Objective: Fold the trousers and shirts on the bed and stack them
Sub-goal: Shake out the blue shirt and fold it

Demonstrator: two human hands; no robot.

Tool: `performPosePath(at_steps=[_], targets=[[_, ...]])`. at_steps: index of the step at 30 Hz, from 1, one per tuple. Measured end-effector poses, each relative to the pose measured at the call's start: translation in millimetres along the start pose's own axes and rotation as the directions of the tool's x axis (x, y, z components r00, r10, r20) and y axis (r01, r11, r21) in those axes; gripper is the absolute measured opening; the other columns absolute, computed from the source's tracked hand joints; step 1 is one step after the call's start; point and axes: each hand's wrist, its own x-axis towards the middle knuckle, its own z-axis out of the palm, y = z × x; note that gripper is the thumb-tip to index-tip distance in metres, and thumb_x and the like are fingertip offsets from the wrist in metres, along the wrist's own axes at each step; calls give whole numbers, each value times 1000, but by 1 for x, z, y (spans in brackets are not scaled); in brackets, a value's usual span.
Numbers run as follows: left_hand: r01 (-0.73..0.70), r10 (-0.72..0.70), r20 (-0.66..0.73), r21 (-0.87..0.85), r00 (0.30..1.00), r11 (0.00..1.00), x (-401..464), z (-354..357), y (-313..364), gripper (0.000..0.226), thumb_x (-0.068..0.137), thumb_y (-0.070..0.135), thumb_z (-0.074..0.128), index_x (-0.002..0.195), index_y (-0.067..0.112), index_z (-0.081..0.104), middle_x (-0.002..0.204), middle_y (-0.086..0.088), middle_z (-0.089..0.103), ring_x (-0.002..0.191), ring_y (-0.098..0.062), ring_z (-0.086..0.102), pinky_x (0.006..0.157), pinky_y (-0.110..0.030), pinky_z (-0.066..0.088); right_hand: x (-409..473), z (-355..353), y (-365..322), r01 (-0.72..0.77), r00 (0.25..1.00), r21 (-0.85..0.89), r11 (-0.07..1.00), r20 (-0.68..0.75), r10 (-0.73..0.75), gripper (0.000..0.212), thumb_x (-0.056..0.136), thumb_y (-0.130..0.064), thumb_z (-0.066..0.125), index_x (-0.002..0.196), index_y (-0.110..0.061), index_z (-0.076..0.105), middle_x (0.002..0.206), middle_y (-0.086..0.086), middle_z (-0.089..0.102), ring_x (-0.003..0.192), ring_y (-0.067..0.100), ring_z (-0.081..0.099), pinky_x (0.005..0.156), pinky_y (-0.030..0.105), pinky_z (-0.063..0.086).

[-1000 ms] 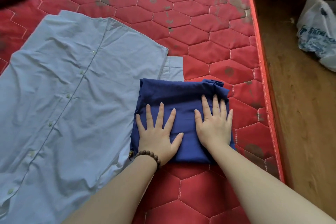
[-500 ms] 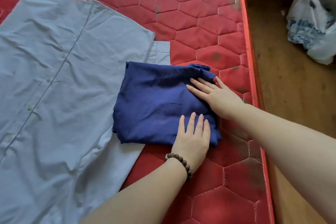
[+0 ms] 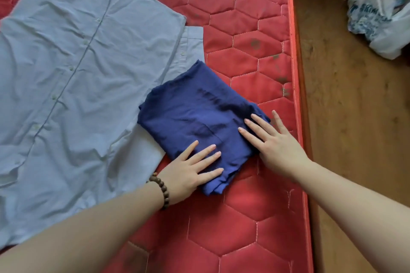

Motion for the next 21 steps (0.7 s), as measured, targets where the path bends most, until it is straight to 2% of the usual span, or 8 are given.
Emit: performPosePath(at_steps=[2,8,11,14,16,18,19,21], targets=[[-27,25,30,56,999,998,-30,1,1,66,76,10,32,136,29,52,147,-14,41,137,-33,35,107,-61,28,-23,-1,-24,21,1000,23,1000,0,-21,75,66,-14,73,138,-13,51,140,13,51,130,31,48,109,63,17],[35,-37,36,51,999,998,-103,-3,4,78,68,0,35,139,27,47,147,-19,39,136,-35,34,104,-63,31,-62,-12,-84,111,994,130,985,3,-112,74,63,-14,74,134,-7,54,133,15,57,122,29,56,107,58,34],[193,-189,55,-75,980,978,-112,-1,29,94,56,14,52,148,19,32,154,-22,23,144,-34,17,114,-58,19,-62,-14,-94,118,993,122,985,-4,-119,74,67,-13,65,139,-5,48,144,16,45,133,31,44,109,56,32],[304,-298,59,-192,953,933,-97,5,66,96,62,33,49,151,8,21,155,-25,13,146,-35,10,118,-52,12,-55,-10,-98,119,993,76,990,-24,-117,61,78,-12,41,139,-2,46,144,17,45,133,31,44,109,51,36],[435,-421,111,-190,900,880,-80,11,82,90,72,32,48,151,5,14,155,-26,13,145,-37,9,118,-49,11,-47,-4,-100,104,994,44,994,-30,-103,57,85,-10,27,136,-1,49,141,17,48,130,31,48,105,48,41],[581,-558,177,-136,811,802,-63,13,89,79,83,25,42,149,0,8,156,-24,11,146,-34,7,119,-45,8,-39,0,-101,80,996,20,997,-47,-79,54,88,-9,25,135,-2,50,140,16,49,128,28,50,104,44,43],[609,-593,154,-92,790,788,-57,12,90,70,86,20,36,148,-2,14,155,-24,17,145,-33,14,119,-44,13,-36,2,-101,64,996,14,998,-64,-63,53,89,-9,26,135,-3,51,140,15,50,128,27,51,104,43,43],[626,-622,72,-60,779,777,-49,12,90,56,85,11,27,137,0,46,141,-20,47,133,-27,44,109,-40,38,-33,4,-100,36,994,19,999,-104,-33,52,89,-9,28,135,-3,51,140,14,51,126,26,52,104,42,44]])
